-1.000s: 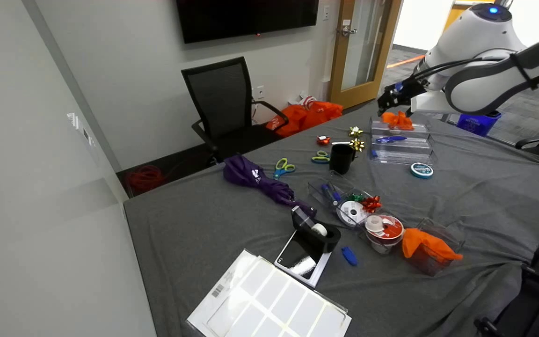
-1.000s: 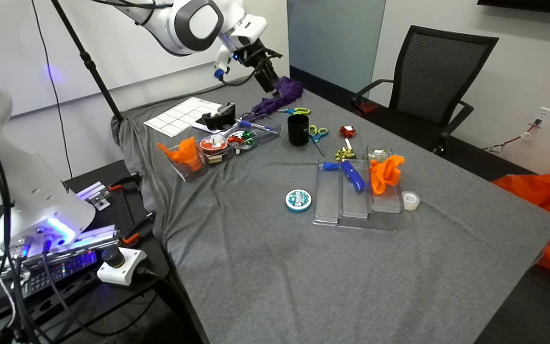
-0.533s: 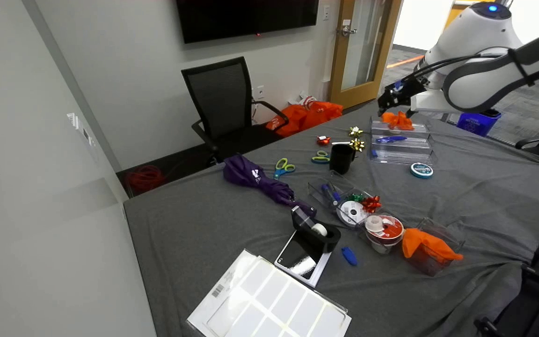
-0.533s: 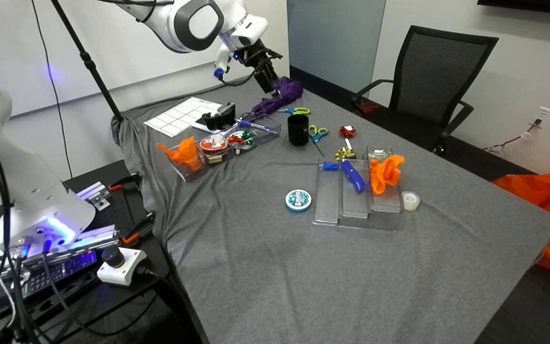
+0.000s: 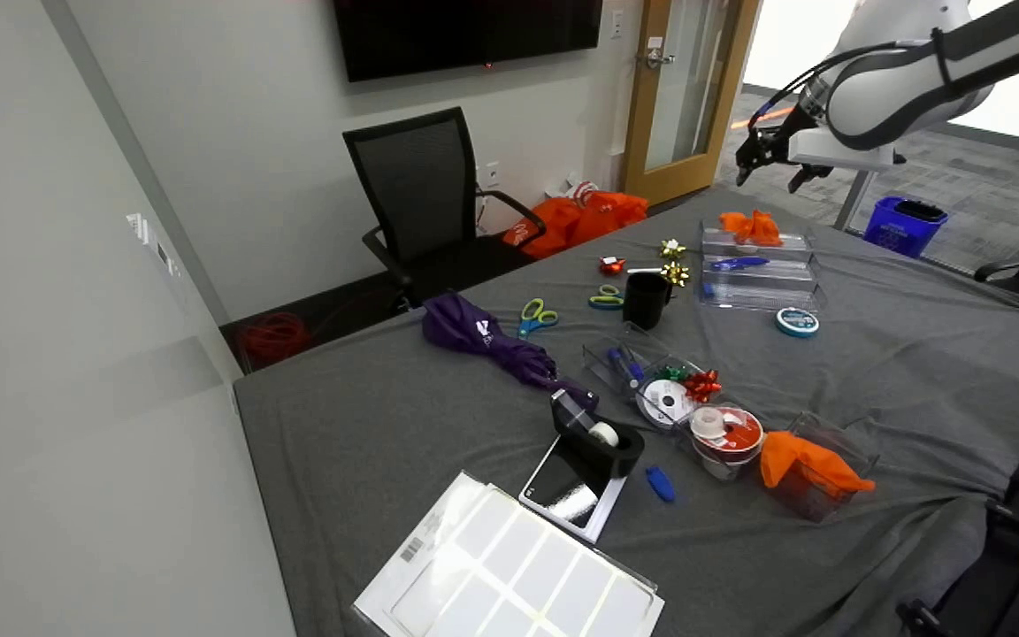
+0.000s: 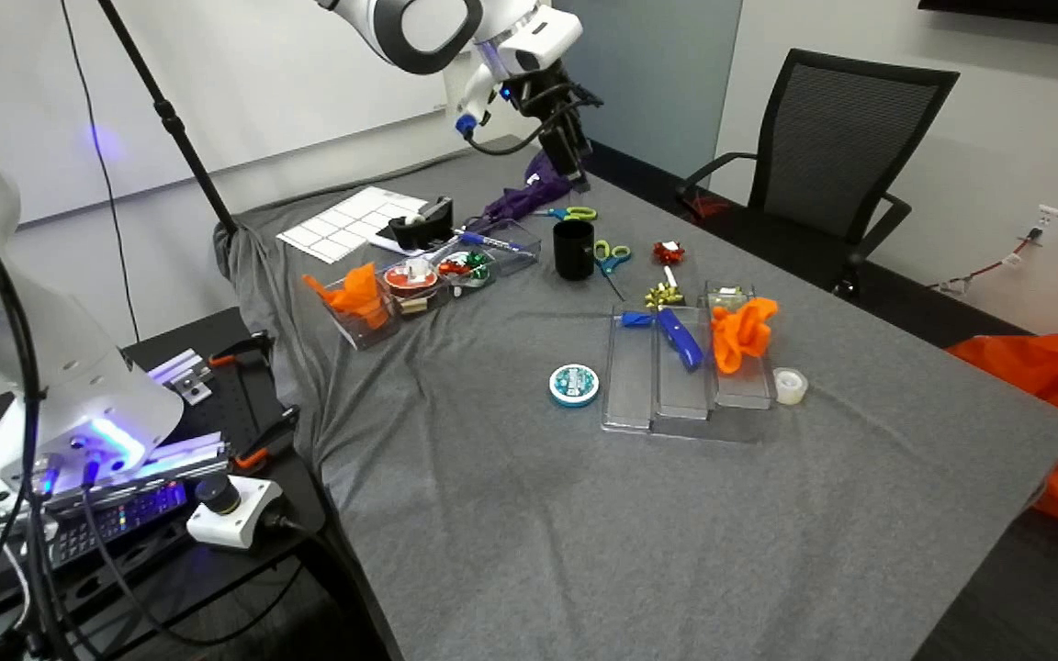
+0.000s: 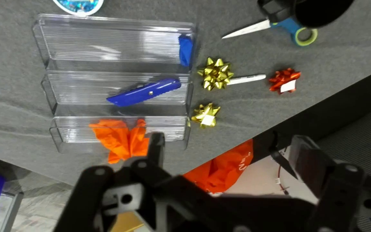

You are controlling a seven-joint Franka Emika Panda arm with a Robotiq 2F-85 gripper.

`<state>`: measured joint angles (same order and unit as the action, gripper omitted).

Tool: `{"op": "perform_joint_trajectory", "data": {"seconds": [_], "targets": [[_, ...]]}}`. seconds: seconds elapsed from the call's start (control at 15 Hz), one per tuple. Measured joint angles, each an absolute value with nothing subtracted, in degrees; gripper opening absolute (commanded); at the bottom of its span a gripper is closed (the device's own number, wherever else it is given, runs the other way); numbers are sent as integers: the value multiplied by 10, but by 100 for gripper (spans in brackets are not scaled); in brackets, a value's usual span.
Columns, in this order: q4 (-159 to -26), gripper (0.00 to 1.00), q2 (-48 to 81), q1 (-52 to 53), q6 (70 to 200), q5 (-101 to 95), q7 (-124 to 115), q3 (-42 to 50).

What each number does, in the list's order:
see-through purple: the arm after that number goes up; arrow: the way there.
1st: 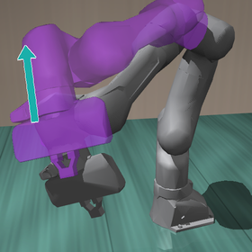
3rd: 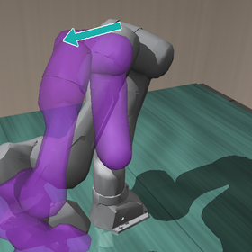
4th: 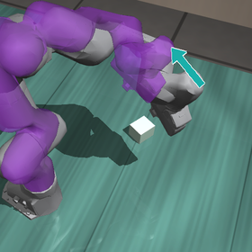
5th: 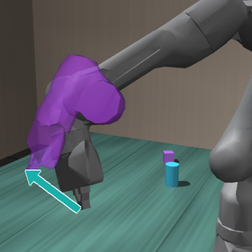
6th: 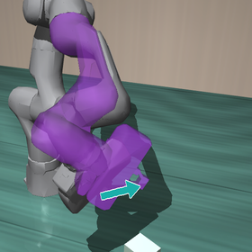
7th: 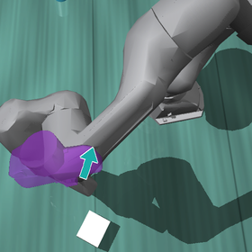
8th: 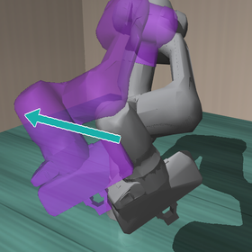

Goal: Pick up the orange tissue from the clear container on the right of the table and put it into the clear square container at the bottom of the table

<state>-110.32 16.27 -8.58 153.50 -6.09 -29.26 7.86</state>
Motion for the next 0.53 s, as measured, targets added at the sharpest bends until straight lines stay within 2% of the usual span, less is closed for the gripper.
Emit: {"op": "perform_joint_trajectory", "data": {"seconds": [0.53], "targets": [[-943,100,310,-88,1497,-31,-293,135]]}}
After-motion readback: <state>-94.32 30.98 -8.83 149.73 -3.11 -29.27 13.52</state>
